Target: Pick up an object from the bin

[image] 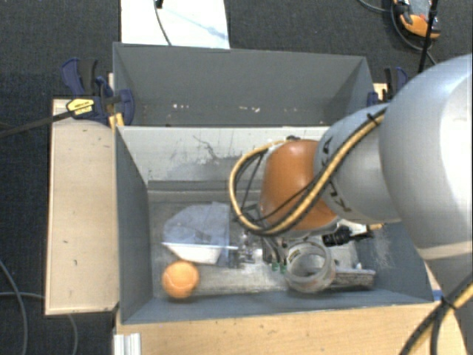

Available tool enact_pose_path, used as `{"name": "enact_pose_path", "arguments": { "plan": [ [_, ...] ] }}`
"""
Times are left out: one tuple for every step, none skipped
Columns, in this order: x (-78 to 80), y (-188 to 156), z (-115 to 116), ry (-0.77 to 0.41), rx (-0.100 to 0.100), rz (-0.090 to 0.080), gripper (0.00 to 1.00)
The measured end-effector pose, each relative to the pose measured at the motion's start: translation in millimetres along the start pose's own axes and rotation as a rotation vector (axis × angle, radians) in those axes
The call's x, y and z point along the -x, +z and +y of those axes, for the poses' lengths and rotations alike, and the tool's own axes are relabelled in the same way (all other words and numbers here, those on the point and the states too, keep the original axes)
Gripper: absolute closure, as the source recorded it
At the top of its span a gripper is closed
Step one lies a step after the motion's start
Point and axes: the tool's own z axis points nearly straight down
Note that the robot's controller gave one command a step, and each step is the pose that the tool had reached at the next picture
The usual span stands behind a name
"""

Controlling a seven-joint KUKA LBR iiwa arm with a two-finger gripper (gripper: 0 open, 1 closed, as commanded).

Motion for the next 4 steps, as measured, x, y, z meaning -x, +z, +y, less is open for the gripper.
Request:
{"name": "enact_pose_path", "arguments": {
  "plan": [
    [-4.0,-37,2,-0.008,-0.005,0.013,1.00],
    [-3.0,-53,3,-0.011,-0.004,0.010,1.00],
    [8.5,-63,31,-0.181,-0.001,-0.001,1.00],
    [-4.3,-92,28,-0.369,-0.002,0.007,1.00]
  ]
}}
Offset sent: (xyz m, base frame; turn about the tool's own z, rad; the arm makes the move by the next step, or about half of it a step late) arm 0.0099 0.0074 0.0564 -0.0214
